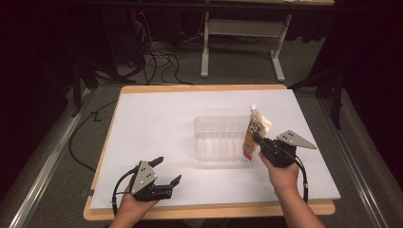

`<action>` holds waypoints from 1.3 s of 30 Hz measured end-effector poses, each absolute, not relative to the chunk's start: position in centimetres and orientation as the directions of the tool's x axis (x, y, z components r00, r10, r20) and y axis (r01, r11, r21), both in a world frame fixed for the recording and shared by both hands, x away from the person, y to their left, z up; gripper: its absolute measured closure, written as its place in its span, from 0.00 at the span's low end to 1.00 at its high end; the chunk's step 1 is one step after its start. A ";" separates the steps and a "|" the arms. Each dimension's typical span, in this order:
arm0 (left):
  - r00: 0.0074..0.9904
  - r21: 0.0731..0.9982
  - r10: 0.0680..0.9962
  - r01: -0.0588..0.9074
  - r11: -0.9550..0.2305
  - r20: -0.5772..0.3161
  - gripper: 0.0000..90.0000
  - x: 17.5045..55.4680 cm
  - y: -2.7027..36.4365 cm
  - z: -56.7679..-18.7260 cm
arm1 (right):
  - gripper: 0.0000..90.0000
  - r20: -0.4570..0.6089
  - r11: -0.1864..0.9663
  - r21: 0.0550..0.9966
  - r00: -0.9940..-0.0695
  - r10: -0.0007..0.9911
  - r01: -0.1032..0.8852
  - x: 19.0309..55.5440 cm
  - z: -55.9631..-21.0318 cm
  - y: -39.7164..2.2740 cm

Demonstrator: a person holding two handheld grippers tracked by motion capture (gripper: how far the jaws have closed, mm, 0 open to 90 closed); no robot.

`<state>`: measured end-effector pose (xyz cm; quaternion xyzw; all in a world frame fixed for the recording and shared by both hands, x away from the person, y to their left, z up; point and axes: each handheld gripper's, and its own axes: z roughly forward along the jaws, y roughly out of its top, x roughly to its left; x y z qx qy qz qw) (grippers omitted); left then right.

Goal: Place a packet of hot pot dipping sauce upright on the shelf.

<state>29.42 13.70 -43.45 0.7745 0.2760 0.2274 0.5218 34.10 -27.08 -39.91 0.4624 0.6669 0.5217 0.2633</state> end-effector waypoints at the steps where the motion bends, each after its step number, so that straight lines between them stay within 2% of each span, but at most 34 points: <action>1: 0.743 0.935 0.666 0.189 -0.301 0.064 0.19 29.4 13.7 -43.4 | 1.00 0.132 0.027 0.939 -0.431 0.893 0.344 34.3 -39.9 -27.0; 15: 0.742 0.936 0.667 0.191 -0.297 0.061 0.19 29.5 13.8 -43.4 | 1.00 0.096 0.049 0.940 -0.400 0.911 0.337 36.7 -39.7 -26.6; 26: 0.742 0.935 0.668 0.192 -0.297 0.060 0.19 29.5 13.8 -43.5 | 1.00 0.059 0.076 0.935 -0.364 0.929 0.346 38.4 -40.9 -25.9; 39: 0.743 0.935 0.667 0.194 -0.297 0.058 0.19 29.5 13.8 -43.5 | 1.00 0.047 0.092 0.924 -0.351 0.935 0.370 38.2 -42.7 -25.5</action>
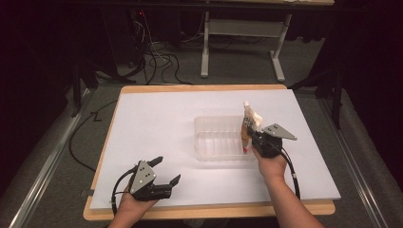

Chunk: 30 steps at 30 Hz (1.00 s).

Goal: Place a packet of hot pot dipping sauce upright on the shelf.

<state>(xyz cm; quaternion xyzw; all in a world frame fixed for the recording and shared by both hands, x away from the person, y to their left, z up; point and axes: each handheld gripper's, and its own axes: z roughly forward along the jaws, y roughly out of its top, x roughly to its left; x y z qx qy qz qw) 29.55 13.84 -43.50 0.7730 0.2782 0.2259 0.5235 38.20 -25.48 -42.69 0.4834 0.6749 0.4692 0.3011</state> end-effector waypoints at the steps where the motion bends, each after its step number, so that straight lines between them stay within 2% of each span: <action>1: 0.744 0.934 0.666 0.194 -0.299 0.059 0.19 29.5 13.8 -43.5 | 1.00 0.048 0.092 0.923 -0.350 0.936 0.373 38.1 -42.9 -25.5; 14: 0.745 0.934 0.665 0.195 -0.299 0.057 0.19 29.5 13.9 -43.5 | 0.99 0.044 0.110 0.919 -0.376 0.925 0.378 36.7 -44.0 -25.7; 21: 0.746 0.932 0.664 0.200 -0.303 0.056 0.19 29.5 13.8 -43.6 | 0.71 0.079 0.092 0.916 -0.401 0.913 0.391 36.7 -43.2 -26.0; 24: 0.746 0.931 0.664 0.202 -0.303 0.054 0.19 29.5 13.8 -43.6 | 0.68 0.073 0.095 0.923 -0.414 0.908 0.372 36.5 -42.7 -26.0; 30: 0.745 0.933 0.665 0.202 -0.297 0.050 0.19 29.4 13.8 -43.5 | 0.54 0.073 0.097 0.930 -0.436 0.897 0.354 36.2 -41.5 -26.1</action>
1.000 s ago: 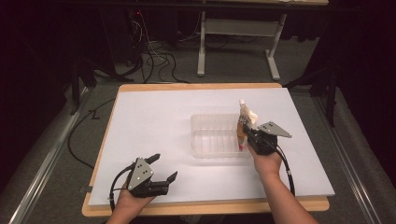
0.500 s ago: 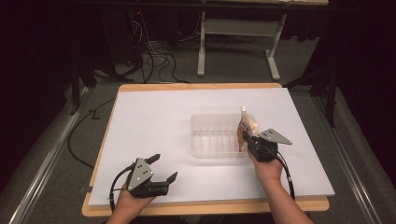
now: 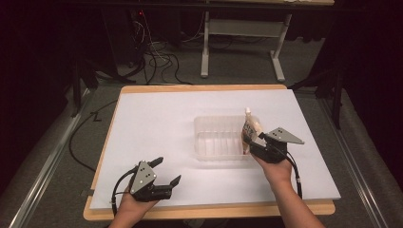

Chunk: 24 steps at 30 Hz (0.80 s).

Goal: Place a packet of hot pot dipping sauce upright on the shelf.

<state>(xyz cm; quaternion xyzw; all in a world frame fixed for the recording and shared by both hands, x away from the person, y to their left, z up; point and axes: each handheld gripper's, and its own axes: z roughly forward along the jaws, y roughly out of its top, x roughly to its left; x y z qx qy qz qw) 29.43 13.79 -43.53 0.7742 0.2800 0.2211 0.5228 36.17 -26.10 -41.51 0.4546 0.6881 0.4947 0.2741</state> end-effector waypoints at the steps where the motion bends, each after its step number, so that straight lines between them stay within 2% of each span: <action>1: 0.746 0.933 0.665 0.203 -0.297 0.049 0.19 29.4 13.8 -43.5 | 0.54 0.073 0.097 0.930 -0.436 0.897 0.354 36.2 -41.5 -26.1; 12: 0.745 0.933 0.665 0.206 -0.297 0.047 0.19 29.5 13.8 -43.6 | 0.35 0.084 0.103 0.925 -0.463 0.883 0.366 36.0 -41.1 -26.5; 24: 0.745 0.930 0.665 0.213 -0.300 0.044 0.19 29.5 13.8 -43.7 | 0.27 0.098 0.074 0.940 -0.473 0.876 0.332 34.0 -40.1 -28.1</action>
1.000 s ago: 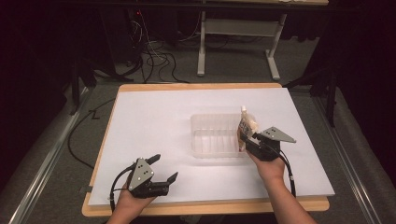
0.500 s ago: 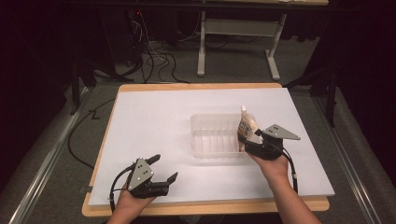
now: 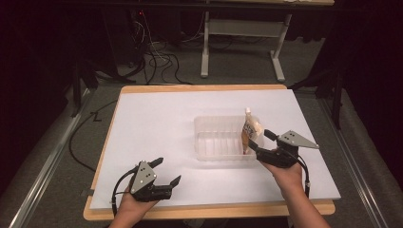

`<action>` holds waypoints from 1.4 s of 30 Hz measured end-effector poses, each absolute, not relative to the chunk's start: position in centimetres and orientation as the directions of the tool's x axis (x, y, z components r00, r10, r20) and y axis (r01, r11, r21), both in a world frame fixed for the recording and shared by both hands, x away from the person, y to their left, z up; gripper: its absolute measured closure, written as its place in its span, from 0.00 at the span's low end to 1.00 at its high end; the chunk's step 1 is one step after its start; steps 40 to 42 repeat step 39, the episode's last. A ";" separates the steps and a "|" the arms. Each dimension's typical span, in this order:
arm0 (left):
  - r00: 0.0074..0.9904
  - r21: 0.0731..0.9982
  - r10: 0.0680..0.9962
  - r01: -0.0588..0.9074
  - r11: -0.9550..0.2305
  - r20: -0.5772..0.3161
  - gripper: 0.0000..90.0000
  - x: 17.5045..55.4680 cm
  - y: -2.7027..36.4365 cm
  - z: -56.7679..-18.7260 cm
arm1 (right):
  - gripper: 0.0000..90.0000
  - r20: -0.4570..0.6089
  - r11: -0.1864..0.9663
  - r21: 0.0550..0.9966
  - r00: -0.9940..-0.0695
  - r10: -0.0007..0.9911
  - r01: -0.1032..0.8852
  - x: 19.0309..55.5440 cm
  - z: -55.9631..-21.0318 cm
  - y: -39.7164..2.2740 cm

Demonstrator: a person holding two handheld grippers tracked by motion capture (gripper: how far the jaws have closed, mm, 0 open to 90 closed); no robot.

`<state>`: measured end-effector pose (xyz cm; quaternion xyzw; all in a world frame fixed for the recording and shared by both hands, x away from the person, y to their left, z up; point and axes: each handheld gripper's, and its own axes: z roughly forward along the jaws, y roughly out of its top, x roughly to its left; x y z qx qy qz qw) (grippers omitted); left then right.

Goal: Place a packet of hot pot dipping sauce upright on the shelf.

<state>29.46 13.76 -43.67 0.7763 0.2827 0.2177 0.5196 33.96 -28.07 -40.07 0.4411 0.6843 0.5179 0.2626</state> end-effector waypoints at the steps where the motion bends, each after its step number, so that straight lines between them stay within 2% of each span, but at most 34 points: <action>1: 0.746 0.930 0.665 0.212 -0.300 0.044 0.19 29.5 13.7 -43.7 | 0.27 0.098 0.072 0.941 -0.472 0.876 0.330 33.7 -40.0 -28.3; 10: 0.748 0.929 0.662 0.214 -0.303 0.044 0.19 29.4 13.7 -43.7 | 0.26 0.091 0.059 0.946 -0.434 0.896 0.320 30.7 -40.8 -31.3; 18: 0.751 0.925 0.659 0.217 -0.311 0.046 0.19 29.3 13.3 -43.9 | 0.28 0.086 0.033 0.948 -0.356 0.931 0.316 27.3 -42.5 -35.1; 22: 0.755 0.925 0.654 0.213 -0.316 0.050 0.19 29.2 12.9 -43.9 | 0.29 0.056 0.060 0.940 -0.325 0.944 0.337 27.0 -43.4 -36.0; 25: 0.758 0.921 0.650 0.215 -0.325 0.052 0.19 29.3 12.6 -44.1 | 0.29 0.079 0.040 0.929 -0.302 0.950 0.369 27.4 -44.3 -36.6; 42: 0.749 0.924 0.661 0.218 -0.314 0.047 0.19 29.3 13.0 -44.0 | 0.31 0.103 0.018 0.920 -0.285 0.953 0.391 27.8 -45.1 -37.1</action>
